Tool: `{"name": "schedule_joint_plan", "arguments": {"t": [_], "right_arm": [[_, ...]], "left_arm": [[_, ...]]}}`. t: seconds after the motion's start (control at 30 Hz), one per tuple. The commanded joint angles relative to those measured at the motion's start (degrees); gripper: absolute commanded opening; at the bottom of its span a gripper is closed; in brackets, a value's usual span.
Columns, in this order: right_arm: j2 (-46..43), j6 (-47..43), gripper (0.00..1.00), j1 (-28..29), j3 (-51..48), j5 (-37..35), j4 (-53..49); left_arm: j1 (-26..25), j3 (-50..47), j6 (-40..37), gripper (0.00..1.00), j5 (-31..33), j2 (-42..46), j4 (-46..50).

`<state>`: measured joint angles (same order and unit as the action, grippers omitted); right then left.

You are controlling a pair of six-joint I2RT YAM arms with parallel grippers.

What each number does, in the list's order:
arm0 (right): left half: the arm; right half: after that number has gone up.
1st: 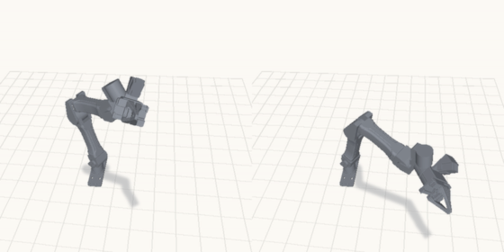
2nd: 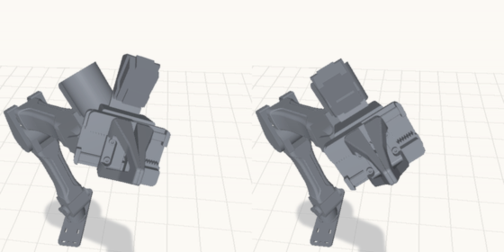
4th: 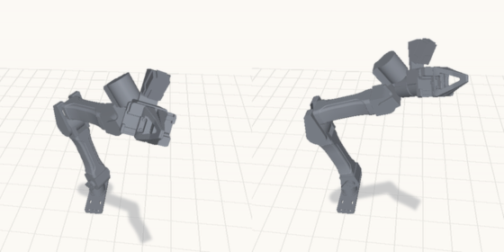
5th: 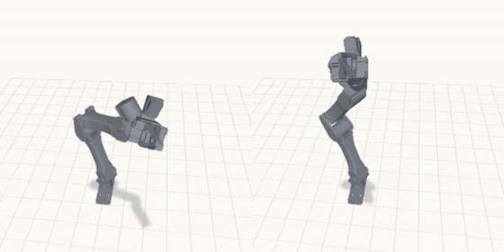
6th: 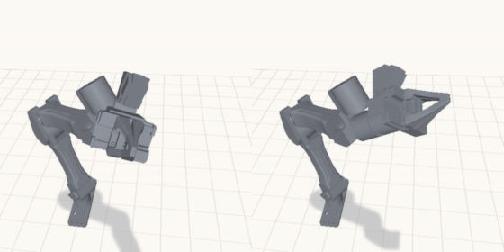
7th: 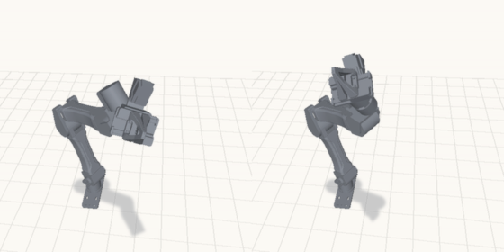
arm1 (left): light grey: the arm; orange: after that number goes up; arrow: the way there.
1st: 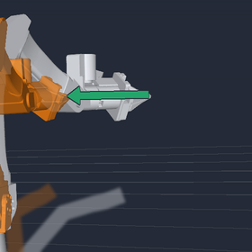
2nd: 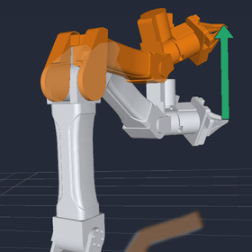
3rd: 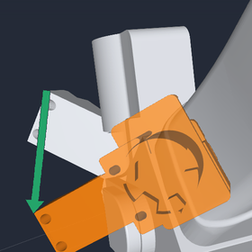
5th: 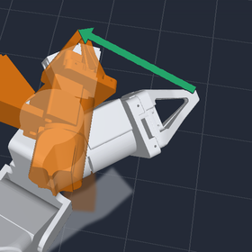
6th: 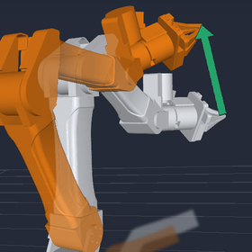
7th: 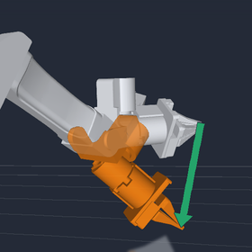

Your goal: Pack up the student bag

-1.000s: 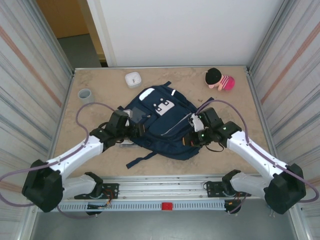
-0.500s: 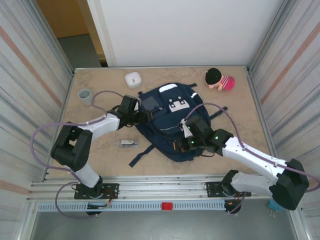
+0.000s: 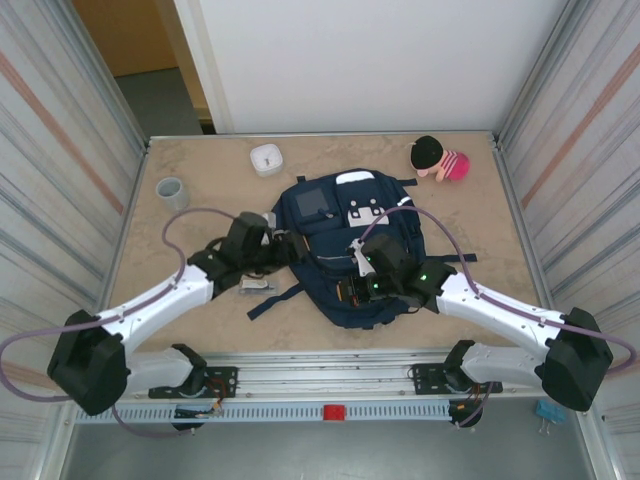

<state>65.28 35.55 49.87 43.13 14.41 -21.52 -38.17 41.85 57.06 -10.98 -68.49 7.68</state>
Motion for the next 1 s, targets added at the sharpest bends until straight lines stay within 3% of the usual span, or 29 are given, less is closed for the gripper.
{"name": "schedule_joint_plan", "arguments": {"t": [0.0, 0.27, 0.47, 0.6, 0.77, 0.97], "right_arm": [[-0.30, -2.40, 0.00, 0.27, -0.15, 0.66, 2.67], [-0.23, -2.93, 0.00, 0.28, 0.61, 2.98, 2.75], [-2.24, -3.44, 0.00, 0.06, 0.33, 2.26, -0.06], [-4.81, -3.38, 0.00, -1.59, -0.42, 2.22, -2.72], [-10.72, -4.19, 0.00, -7.35, -2.62, 3.33, -7.25], [-16.38, -6.99, 0.00, -18.76, -4.96, 6.90, -13.13]], "left_arm": [[-3.79, -5.21, 14.51, 0.64, 0.34, 0.06, -8.97], [-8.75, -0.55, 20.11, 0.57, -0.83, -10.00, -16.48], [-7.65, -1.15, 21.14, 0.19, 1.14, -11.15, -15.51], [-4.70, -1.55, 18.72, 0.00, 1.06, -9.90, -11.43], [-0.26, -0.76, 10.61, 0.00, 2.69, -5.31, -1.08], [6.03, -1.21, 3.85, 0.00, 1.96, -0.24, 6.29]]}}
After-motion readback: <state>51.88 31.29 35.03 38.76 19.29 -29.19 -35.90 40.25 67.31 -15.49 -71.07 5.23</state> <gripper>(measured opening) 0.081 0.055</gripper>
